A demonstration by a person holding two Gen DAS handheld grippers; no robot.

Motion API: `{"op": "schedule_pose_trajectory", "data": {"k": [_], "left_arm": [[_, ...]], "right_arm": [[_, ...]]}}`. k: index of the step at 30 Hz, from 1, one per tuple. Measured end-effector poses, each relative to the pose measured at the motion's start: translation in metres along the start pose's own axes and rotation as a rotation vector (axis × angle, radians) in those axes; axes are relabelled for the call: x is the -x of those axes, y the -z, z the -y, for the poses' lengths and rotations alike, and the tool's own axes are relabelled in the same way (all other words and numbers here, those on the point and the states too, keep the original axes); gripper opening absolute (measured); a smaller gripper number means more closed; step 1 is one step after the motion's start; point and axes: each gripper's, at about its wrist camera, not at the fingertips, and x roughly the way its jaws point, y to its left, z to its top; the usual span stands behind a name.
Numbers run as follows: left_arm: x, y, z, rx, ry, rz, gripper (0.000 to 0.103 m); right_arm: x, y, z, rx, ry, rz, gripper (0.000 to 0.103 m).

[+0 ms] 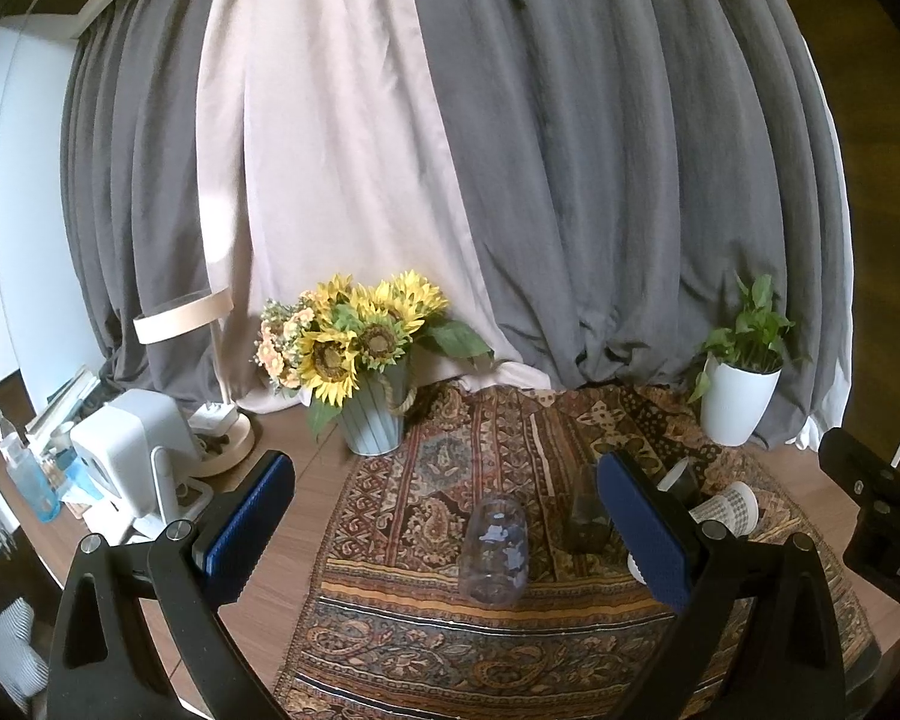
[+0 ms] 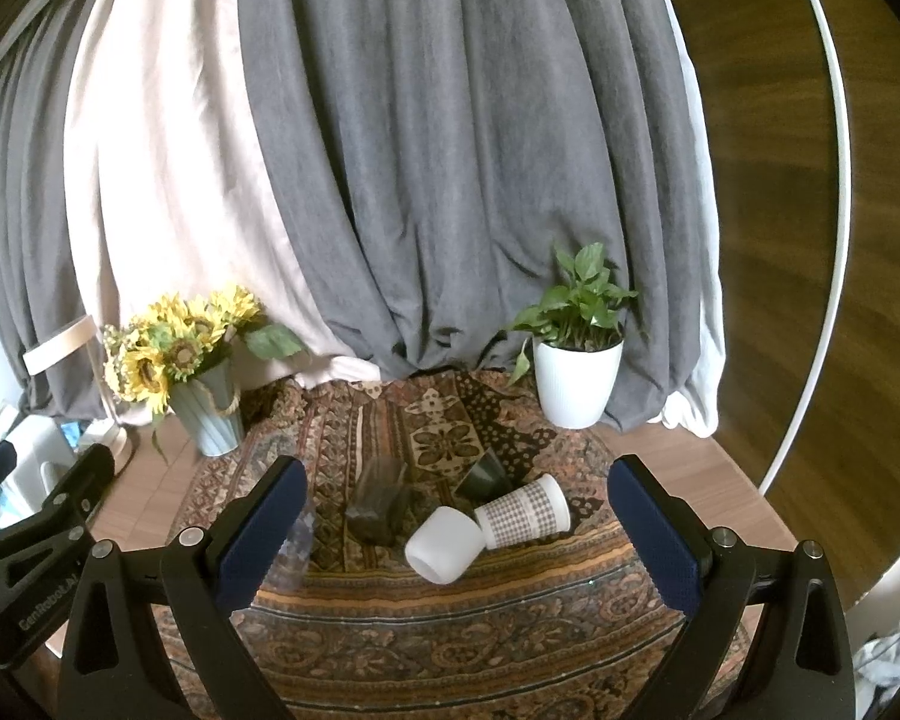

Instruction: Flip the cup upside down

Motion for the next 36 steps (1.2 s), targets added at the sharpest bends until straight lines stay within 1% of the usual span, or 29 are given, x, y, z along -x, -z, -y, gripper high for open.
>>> {"op": "schedule_pose_trajectory", "data": {"k": [7,13,16,17,19,23,29,31,32,34,36], "left_arm": [[-0.013,0.003,0.005,-0.026,0.012,-0.042,0.103],[-0.040,0.012,0.011,-0.051,0.028,-0.126,0.103],[-0.060,0.021,0.017,-0.069,0.048,-0.190,0.103],[-0.070,0.026,0.019,-0.073,0.062,-0.220,0.103],[-0.083,0.033,0.022,-0.078,0.082,-0.257,0.103],[-0.121,0.049,0.028,-0.087,0.136,-0.339,0.103],[-0.178,0.068,0.040,-0.136,0.145,-0.441,0.098],[-0.196,0.072,0.042,-0.148,0.161,-0.495,0.098],[-0.207,0.074,0.044,-0.158,0.167,-0.535,0.098],[-0.223,0.079,0.046,-0.179,0.168,-0.595,0.091],[-0.238,0.082,0.048,-0.194,0.157,-0.640,0.091]], "right_arm": [[-0.013,0.003,0.002,-0.005,0.001,-0.026,0.102],[-0.034,0.010,0.003,-0.017,0.001,-0.073,0.102],[-0.050,0.016,0.003,-0.025,0.001,-0.116,0.102],[-0.055,0.019,0.004,-0.026,0.003,-0.129,0.102],[-0.068,0.024,0.005,-0.029,0.008,-0.157,0.102],[-0.092,0.033,0.005,-0.033,0.019,-0.207,0.102],[-0.125,0.046,0.004,-0.037,0.048,-0.267,0.101],[-0.136,0.048,0.002,-0.051,0.054,-0.292,0.101],[-0.141,0.048,0.003,-0.062,0.055,-0.303,0.101],[-0.149,0.049,0.004,-0.087,0.053,-0.322,0.101],[-0.155,0.048,0.005,-0.103,0.061,-0.329,0.101]]}}
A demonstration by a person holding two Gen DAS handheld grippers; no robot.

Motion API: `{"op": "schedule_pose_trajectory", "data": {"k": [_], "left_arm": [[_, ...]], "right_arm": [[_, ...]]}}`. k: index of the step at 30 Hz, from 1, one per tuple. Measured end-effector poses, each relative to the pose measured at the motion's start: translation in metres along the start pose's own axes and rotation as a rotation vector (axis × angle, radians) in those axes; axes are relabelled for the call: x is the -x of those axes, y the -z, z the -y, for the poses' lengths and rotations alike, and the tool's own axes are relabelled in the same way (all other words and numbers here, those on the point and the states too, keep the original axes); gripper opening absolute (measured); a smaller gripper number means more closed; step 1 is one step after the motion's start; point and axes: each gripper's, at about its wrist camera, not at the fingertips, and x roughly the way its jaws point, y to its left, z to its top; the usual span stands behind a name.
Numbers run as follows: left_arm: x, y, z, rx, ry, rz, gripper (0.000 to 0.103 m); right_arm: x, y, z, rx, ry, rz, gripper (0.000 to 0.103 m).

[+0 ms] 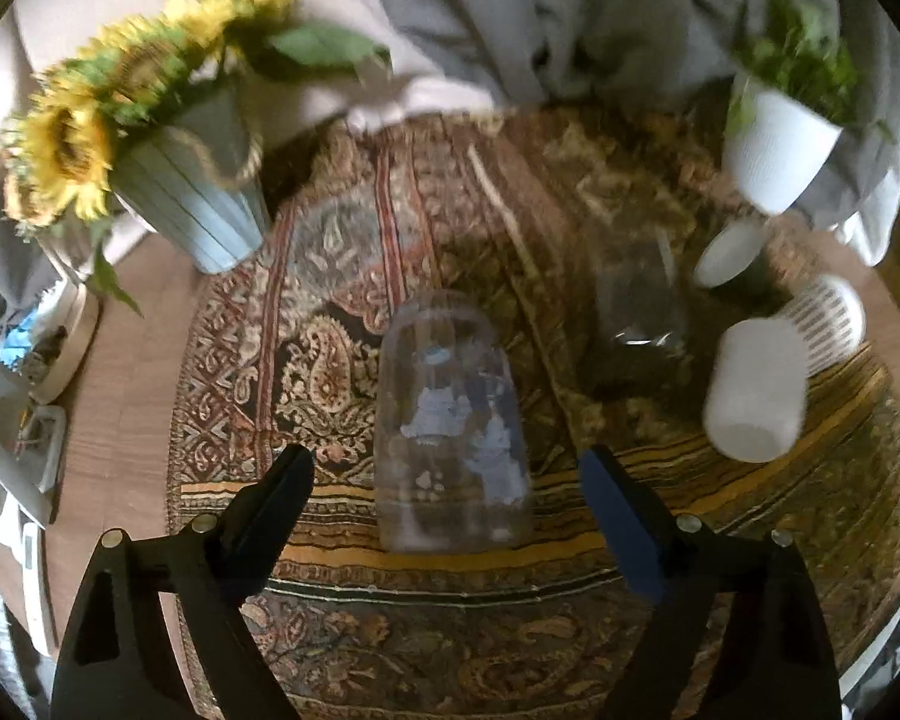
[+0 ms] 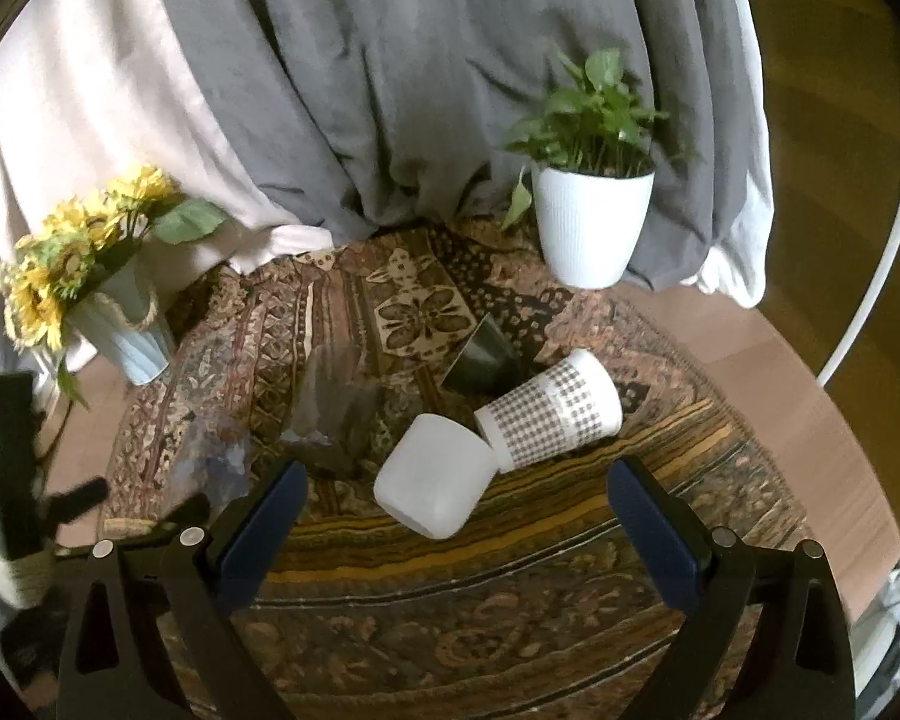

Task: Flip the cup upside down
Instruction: 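Move the left gripper down toward the clear cat-printed glass cup, then close the left gripper around the glass cup and lift it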

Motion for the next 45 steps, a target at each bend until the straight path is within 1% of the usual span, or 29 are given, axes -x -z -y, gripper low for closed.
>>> {"op": "schedule_pose_trajectory", "data": {"k": [2,5,7,8,13,16,17,18,24,29,35,40,45], "left_arm": [[-0.010,-0.006,0.001,-0.005,-0.003,-0.026,0.091],[-0.027,-0.014,0.003,-0.020,-0.013,-0.082,0.083],[-0.033,-0.018,0.004,-0.026,-0.012,-0.103,0.083],[-0.036,-0.020,0.005,-0.031,-0.014,-0.114,0.081],[-0.053,-0.026,0.007,-0.035,0.014,-0.164,0.080],[-0.060,-0.028,0.006,-0.031,0.003,-0.179,0.076],[-0.062,-0.028,0.005,-0.029,0.001,-0.185,0.072],[-0.065,-0.029,0.005,-0.027,0.001,-0.192,0.071],[-0.066,-0.031,0.003,-0.030,0.015,-0.208,0.071],[-0.060,-0.027,0.002,-0.003,0.062,-0.210,0.071],[-0.041,-0.021,0.008,-0.004,0.081,-0.189,0.071],[-0.014,-0.014,0.011,0.014,0.094,-0.158,0.071],[0.012,-0.001,0.023,0.035,0.100,-0.128,0.071]], "right_arm": [[-0.002,-0.002,-0.002,-0.007,0.005,0.009,0.101],[-0.006,-0.005,-0.005,-0.007,0.011,0.014,0.101],[-0.010,-0.006,-0.006,-0.013,0.015,0.012,0.101],[-0.012,-0.007,-0.006,-0.016,0.016,0.009,0.101],[-0.020,-0.006,-0.005,-0.041,0.023,-0.011,0.101],[-0.025,-0.007,-0.004,-0.049,0.030,-0.015,0.101],[-0.025,-0.007,-0.004,-0.053,0.031,-0.017,0.101],[-0.027,-0.007,-0.004,-0.057,0.030,-0.021,0.101],[-0.029,-0.007,-0.005,-0.067,0.020,-0.026,0.101],[-0.029,-0.008,-0.004,-0.063,0.016,-0.026,0.101],[-0.028,-0.006,-0.002,-0.040,0.014,-0.030,0.101],[-0.023,-0.005,0.007,-0.041,0.000,-0.032,0.101],[-0.013,-0.002,0.019,-0.036,-0.009,-0.027,0.101]]}}
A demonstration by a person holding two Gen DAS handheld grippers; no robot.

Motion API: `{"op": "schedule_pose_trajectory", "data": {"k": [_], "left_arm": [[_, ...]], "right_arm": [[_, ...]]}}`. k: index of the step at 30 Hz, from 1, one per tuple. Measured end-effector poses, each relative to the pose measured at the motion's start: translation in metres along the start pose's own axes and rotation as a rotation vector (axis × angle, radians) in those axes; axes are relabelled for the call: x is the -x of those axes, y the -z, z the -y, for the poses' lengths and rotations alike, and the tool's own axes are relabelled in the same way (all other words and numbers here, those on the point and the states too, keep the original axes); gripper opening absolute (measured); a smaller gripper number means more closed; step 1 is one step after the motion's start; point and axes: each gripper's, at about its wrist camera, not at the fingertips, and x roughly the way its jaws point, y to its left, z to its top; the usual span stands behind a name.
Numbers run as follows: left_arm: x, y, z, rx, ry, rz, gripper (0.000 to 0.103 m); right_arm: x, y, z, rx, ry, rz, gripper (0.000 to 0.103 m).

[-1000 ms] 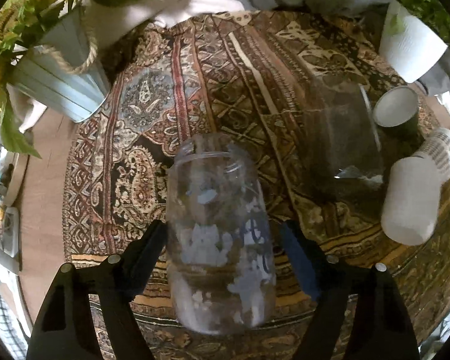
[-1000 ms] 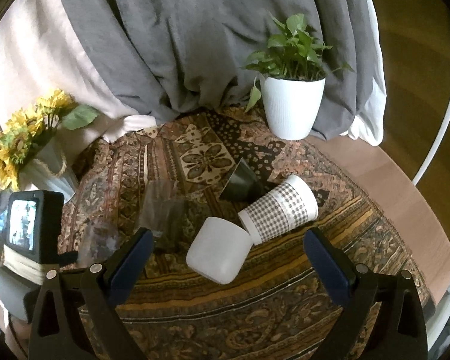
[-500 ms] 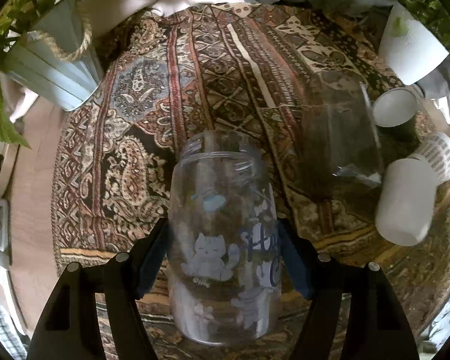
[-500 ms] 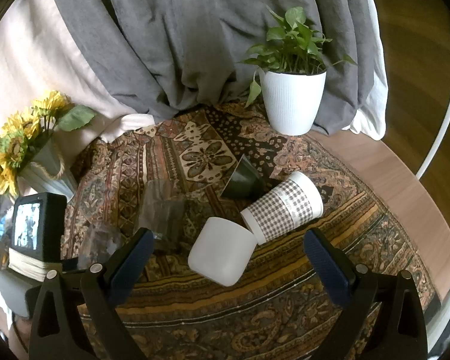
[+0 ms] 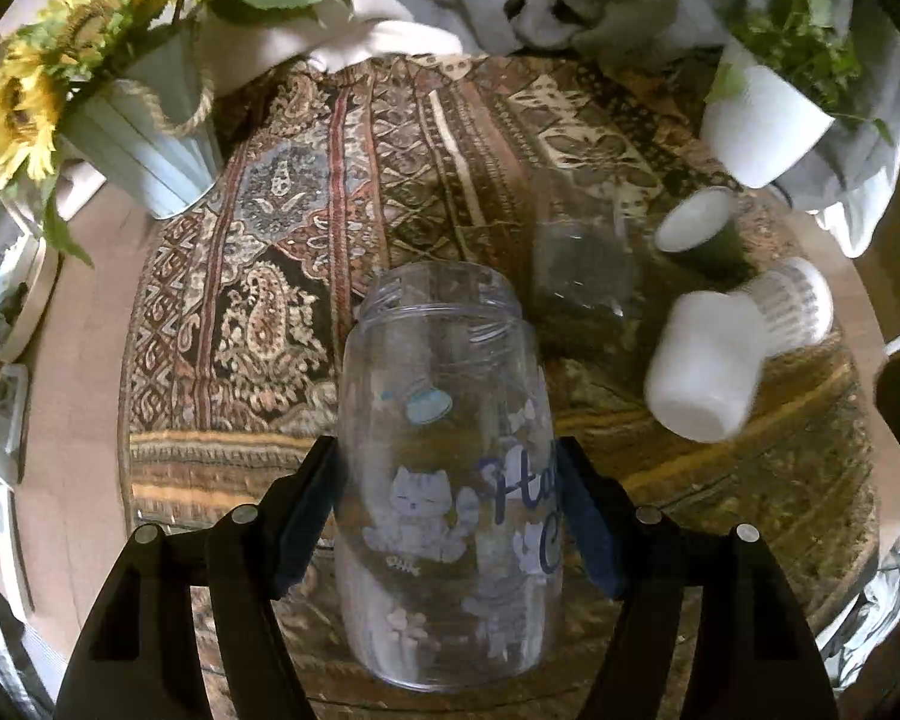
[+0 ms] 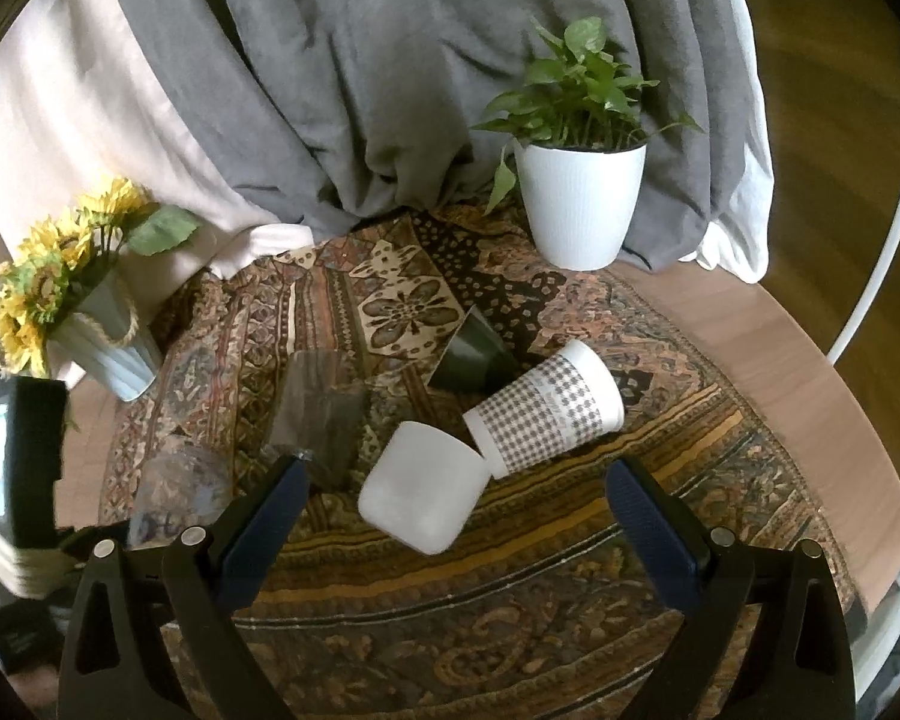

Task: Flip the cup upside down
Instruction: 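Close the left gripper around the glass cup and lift it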

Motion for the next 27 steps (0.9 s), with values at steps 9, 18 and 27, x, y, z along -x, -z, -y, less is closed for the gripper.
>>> {"op": "schedule_pose_trajectory", "data": {"k": [9,18,27], "left_arm": [[0.015,0.043,0.038,0.052,0.057,-0.016,0.071],[-0.012,0.073,0.071,0.063,0.040,-0.066,0.071],[-0.025,0.084,0.078,0.080,0.037,-0.065,0.071]], "right_arm": [[0.012,0.012,0.041,0.029,0.012,-0.035,0.101],[0.011,0.023,0.072,0.110,0.053,-0.064,0.101],[0.008,0.032,0.080,0.138,0.061,-0.082,0.101]]}}
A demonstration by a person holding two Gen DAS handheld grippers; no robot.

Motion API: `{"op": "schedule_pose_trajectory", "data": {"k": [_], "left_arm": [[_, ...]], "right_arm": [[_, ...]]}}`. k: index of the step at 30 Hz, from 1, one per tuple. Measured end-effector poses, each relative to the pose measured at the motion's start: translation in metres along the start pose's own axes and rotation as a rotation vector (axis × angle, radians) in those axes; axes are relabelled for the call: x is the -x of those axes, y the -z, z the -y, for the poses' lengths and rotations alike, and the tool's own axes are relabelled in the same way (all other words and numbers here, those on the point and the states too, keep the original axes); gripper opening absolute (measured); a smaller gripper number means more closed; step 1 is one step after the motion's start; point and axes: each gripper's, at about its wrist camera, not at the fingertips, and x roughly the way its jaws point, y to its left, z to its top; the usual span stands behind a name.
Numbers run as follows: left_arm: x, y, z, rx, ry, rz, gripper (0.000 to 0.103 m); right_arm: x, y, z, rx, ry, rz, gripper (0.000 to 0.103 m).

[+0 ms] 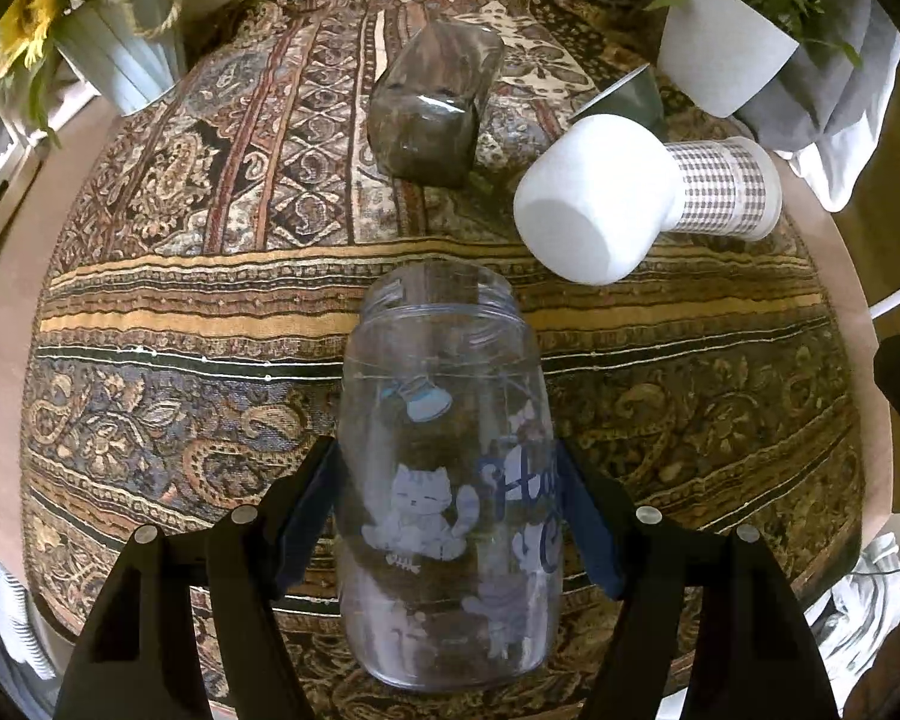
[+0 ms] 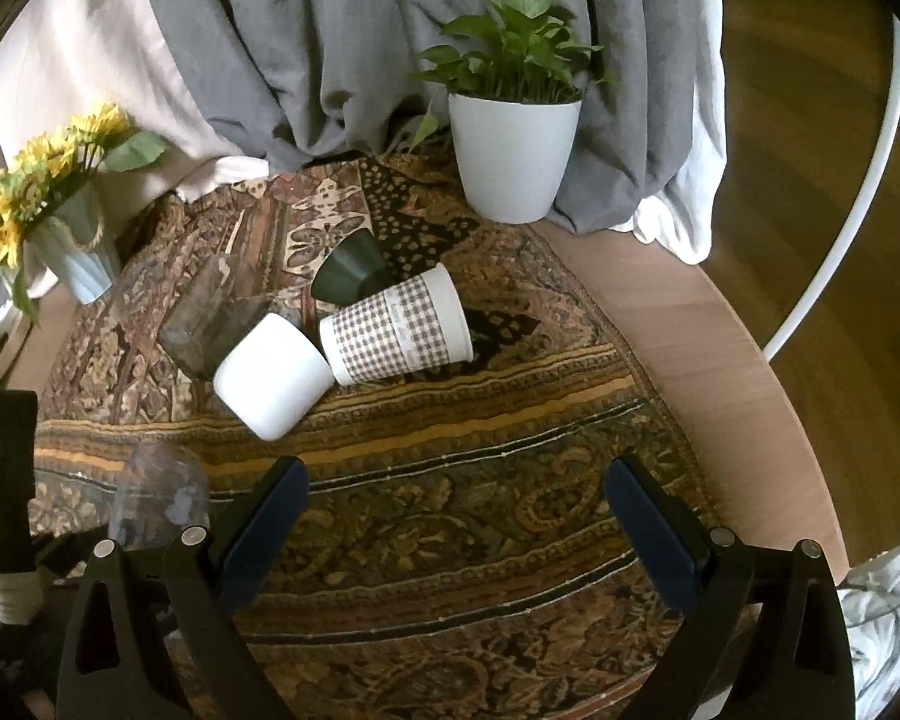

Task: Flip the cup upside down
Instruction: 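Close the left gripper around the glass cup and lift it, then carry the glass cup in the left gripper toward the right gripper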

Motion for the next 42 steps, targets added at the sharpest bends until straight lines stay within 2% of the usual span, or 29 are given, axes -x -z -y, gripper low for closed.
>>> {"op": "schedule_pose_trajectory", "data": {"k": [4,6,9,15,19,22,25,31,42], "left_arm": [[0.001,-0.001,0.002,-0.022,-0.002,-0.001,0.072],[0.006,-0.001,0.002,-0.041,-0.029,0.028,0.085],[0.022,-0.001,0.001,-0.045,-0.021,0.092,0.092],[0.068,-0.001,-0.023,0.004,-0.051,0.232,0.093],[0.096,0.005,-0.054,0.076,-0.083,0.319,0.096],[0.109,0.013,-0.075,0.091,-0.118,0.352,0.097],[0.114,0.025,-0.093,0.088,-0.155,0.363,0.097],[0.111,0.048,-0.122,0.080,-0.216,0.334,0.097],[0.084,0.067,-0.148,0.080,-0.249,0.233,0.097]], "right_arm": [[0.003,0.001,-0.001,-0.005,-0.010,0.006,0.101],[0.006,0.001,-0.003,-0.002,-0.008,0.014,0.101],[0.016,0.000,-0.004,-0.005,0.007,0.035,0.101],[0.041,-0.002,-0.006,-0.053,0.004,0.060,0.101],[0.049,0.003,-0.022,-0.055,-0.041,0.051,0.101],[0.050,0.009,-0.041,-0.044,-0.084,0.036,0.101],[0.048,0.017,-0.061,-0.024,-0.122,0.010,0.101],[0.036,0.044,-0.102,0.026,-0.180,-0.069,0.101],[-0.002,0.072,-0.138,0.067,-0.219,-0.207,0.097]]}}
